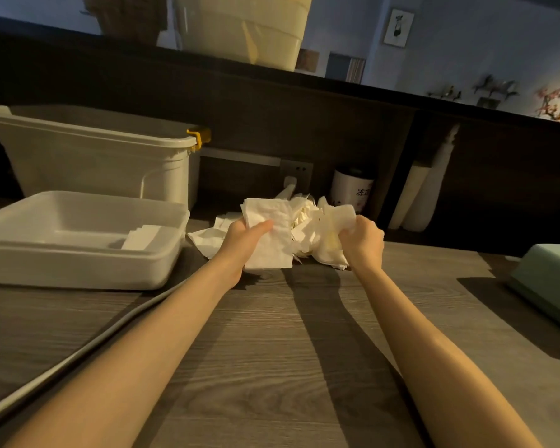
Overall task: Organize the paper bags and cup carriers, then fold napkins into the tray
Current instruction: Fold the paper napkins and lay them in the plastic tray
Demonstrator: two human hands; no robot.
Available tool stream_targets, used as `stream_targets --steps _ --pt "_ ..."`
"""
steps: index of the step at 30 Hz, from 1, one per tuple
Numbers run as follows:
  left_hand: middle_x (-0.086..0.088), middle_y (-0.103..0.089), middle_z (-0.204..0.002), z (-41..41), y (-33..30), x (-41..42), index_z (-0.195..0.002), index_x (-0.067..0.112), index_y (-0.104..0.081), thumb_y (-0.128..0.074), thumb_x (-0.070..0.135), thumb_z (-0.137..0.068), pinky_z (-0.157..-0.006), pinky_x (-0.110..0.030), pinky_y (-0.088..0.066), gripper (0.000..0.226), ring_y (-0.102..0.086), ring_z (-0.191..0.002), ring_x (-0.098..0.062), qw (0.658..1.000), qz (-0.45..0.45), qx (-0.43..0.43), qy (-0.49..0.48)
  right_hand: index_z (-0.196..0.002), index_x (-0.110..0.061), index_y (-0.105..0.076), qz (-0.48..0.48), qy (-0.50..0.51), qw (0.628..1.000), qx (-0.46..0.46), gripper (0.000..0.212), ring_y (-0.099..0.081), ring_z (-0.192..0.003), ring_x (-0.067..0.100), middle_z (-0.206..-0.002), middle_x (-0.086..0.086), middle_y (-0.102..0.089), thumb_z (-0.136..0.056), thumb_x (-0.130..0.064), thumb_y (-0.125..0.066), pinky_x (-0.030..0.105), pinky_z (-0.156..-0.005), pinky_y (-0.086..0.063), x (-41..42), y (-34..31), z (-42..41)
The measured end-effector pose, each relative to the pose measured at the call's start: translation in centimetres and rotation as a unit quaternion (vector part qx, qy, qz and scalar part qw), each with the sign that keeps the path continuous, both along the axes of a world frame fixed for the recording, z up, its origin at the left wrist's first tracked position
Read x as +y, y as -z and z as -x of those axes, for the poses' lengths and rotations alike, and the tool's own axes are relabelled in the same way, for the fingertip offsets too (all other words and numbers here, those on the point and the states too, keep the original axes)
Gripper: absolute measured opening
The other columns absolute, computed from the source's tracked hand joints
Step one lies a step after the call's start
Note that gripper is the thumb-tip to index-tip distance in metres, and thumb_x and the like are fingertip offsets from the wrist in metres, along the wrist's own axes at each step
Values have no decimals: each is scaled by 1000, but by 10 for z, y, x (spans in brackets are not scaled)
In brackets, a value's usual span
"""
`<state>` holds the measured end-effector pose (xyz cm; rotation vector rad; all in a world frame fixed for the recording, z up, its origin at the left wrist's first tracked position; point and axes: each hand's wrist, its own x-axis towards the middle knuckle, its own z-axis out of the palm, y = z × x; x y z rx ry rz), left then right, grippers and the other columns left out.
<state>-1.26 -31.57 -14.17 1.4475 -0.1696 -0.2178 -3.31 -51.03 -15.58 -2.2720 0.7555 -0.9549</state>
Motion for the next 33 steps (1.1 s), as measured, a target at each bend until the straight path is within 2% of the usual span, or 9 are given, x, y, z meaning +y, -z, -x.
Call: stream_targets --steps 3,5,9,11,15,19,23,28,33 --pt "2 -51 -102 -2 1 2 -114 21 -42 -55 28 -92 -65 -25 -46 27 -53 -94 -16 1000 -6 4 -13 -106 -8 -60 -77 -67 992 -72 20 -58 -89 20 -93 2 -60 -87 -10 -53 33 -72 -52 3 -20 10" --pt "0 -51 -105 -1 0 4 -118 19 -41 -55 28 -92 -63 -25 -45 30 -53 -95 -17 1000 -8 9 -16 -102 -14 -57 -148 -122 975 -117 15 -57 -89 17 -90 -3 -58 -88 -10 -56 34 -76 -53 9 -33 18" --pt "-2 -50 -107 -3 3 10 -124 16 -41 -54 29 -93 -71 -29 -44 36 -51 -95 -18 999 -24 12 -26 -102 -14 -56 -331 -242 897 -165 13 -58 -94 19 -98 -1 -60 -90 -9 -58 30 -79 -52 28 -52 32" --pt "-5 -51 -110 -3 4 13 -124 16 -41 -51 30 -94 -78 -33 -44 34 -51 -96 -19 999 -27 20 -26 -99 -12 -58 -390 -293 856 -170 10 -59 -91 20 -101 4 -60 -90 -8 -56 27 -71 -53 37 -56 37" --pt "-6 -54 -103 -1 2 16 -122 17 -40 -47 34 -96 -86 -38 -45 31 -54 -91 -21 998 -7 55 -3 -96 -13 -59 -459 -367 792 -164 11 -56 -93 22 -106 9 -57 -85 -11 -57 26 -66 -50 47 -54 42" --pt "-8 -57 -92 0 -2 19 -117 16 -44 -49 32 -96 -82 -40 -49 26 -57 -82 -21 991 48 121 32 -103 -7 -54 -497 -394 756 -159 35 -56 -87 19 -103 9 -57 -70 -16 -59 24 -62 -48 47 -53 44" --pt "-8 -59 -92 4 -4 19 -111 18 -45 -47 32 -96 -65 -34 -50 20 -59 -82 -20 982 92 149 72 -105 -4 -51 -494 -390 763 -148 21 -60 -65 12 -86 5 -57 -85 -9 -54 19 -49 -47 49 -47 46" --pt "-7 -62 -88 15 -7 12 -92 18 -52 -39 29 -100 -68 -37 -49 19 -59 -79 -22 961 162 202 95 -114 -4 -53 -448 -383 803 -82 23 -64 -73 17 -94 9 -61 -90 -5 -52 23 -52 -52 61 -37 46" --pt "-7 -63 -95 17 -7 10 -111 19 -50 -40 29 -99 -65 -37 -51 18 -62 -84 -23 955 189 213 87 -119 -3 -54 -367 -306 878 -13 31 -65 -82 19 -108 13 -62 -90 -15 -59 18 -54 -51 60 -33 46"
